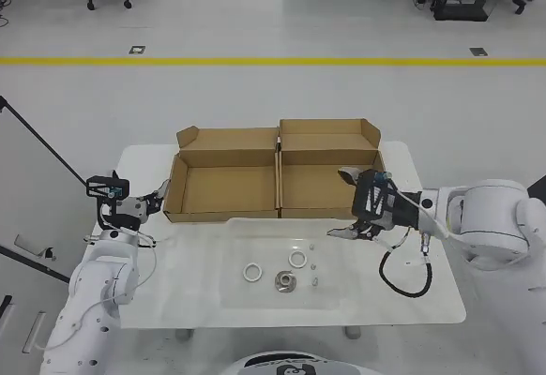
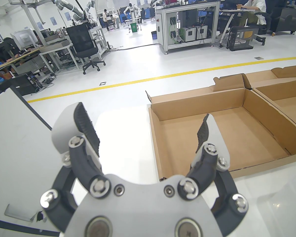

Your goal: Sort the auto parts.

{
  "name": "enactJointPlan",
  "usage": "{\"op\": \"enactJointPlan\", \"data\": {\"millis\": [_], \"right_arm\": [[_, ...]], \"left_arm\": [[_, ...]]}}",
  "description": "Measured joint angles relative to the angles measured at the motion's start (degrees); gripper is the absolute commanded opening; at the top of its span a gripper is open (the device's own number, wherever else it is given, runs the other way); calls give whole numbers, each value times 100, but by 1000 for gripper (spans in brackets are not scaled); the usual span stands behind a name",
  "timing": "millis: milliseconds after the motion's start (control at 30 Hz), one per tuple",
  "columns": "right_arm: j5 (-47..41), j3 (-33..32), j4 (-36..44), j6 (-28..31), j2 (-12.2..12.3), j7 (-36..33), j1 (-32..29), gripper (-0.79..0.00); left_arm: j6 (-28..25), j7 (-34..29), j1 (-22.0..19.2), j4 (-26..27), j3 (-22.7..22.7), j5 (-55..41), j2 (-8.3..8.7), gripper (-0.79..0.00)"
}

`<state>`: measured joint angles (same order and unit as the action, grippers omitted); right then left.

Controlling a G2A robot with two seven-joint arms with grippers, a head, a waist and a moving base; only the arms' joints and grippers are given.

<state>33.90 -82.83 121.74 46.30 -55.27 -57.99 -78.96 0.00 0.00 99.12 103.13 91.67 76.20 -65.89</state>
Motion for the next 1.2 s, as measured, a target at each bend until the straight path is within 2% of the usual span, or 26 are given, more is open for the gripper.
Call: {"op": "enactJointPlan", "data": {"millis": [133,233,500,767,1200], "right_arm": [[11,380,-31,-225,209,-226,-91,0],[296,593,-54,-168,386,-168,-255,0],[507,785,-91,-73,700,-73,-457,0],[744,1099,-138,-129,786,-35,-420,0],[790,1097,-144,-196,783,-24,-396,0]], "left_arm": [[0,0,0,0,0,0,0,0],[0,0,0,0,0,0,0,0],[0,0,0,0,0,0,0,0],[0,0,0,0,0,0,0,0],[0,0,0,0,0,0,0,0]]}}
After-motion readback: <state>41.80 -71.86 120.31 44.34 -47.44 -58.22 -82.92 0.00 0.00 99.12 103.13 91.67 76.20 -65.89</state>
